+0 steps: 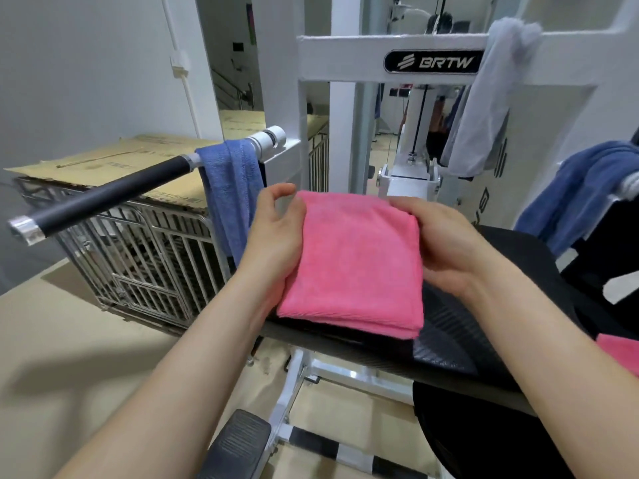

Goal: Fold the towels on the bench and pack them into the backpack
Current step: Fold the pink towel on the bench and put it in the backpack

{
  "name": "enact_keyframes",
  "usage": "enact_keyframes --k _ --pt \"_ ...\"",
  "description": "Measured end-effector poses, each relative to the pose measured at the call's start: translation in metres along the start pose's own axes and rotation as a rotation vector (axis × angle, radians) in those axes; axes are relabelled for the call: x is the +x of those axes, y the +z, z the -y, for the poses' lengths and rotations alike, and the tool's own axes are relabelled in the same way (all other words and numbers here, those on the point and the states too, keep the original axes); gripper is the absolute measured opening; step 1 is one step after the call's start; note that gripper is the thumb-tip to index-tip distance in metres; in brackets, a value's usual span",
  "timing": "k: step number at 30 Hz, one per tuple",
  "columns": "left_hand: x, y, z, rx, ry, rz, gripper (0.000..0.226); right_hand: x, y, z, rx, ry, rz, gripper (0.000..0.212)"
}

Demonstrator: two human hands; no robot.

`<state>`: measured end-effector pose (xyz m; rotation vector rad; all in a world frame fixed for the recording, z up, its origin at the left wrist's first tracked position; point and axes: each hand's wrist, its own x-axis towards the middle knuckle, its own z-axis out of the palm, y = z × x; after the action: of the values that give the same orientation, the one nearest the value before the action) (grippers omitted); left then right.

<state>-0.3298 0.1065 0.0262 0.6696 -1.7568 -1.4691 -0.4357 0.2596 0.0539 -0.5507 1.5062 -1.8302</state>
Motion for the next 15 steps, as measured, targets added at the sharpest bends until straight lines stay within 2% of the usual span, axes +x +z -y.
enact_keyframes --k 2,4,6,7,9,10,12,13,15 --pt "-0.002 0.014 0.010 -0.026 -0.075 0.006 0.032 0.009 -0.005 -0.005 -0.050 0.080 -0.100 0.029" --pt "-0.001 0.020 0.026 0.118 -0.078 0.027 0.037 0.020 -0.018 -0.012 -0.207 0.072 -0.188 0.049" --pt "0.001 0.019 0.037 0.332 -0.032 0.147 0.039 0.025 -0.029 -0.019 -0.607 -0.033 -0.189 0.080" --pt "0.001 0.017 0.038 0.440 0.001 0.230 0.036 0.026 -0.032 -0.025 -0.820 -0.108 -0.170 0.085" --pt "0.002 0.014 0.036 0.592 0.100 0.360 0.027 0.030 -0.032 -0.037 -1.140 -0.289 -0.129 0.082" --pt "0.002 0.014 0.036 0.632 0.135 0.363 0.024 0.031 -0.031 -0.043 -1.274 -0.385 -0.128 0.077" --pt "0.003 0.017 0.036 0.766 0.189 0.273 0.023 0.034 -0.025 -0.053 -1.592 -0.590 -0.218 0.065" --pt "0.003 0.020 0.036 0.931 0.233 0.205 0.024 0.034 -0.022 -0.056 -1.704 -0.682 -0.282 0.058" --pt "0.000 0.023 0.035 1.257 0.369 0.048 0.023 0.031 -0.019 -0.060 -1.767 -0.828 -0.326 0.043"
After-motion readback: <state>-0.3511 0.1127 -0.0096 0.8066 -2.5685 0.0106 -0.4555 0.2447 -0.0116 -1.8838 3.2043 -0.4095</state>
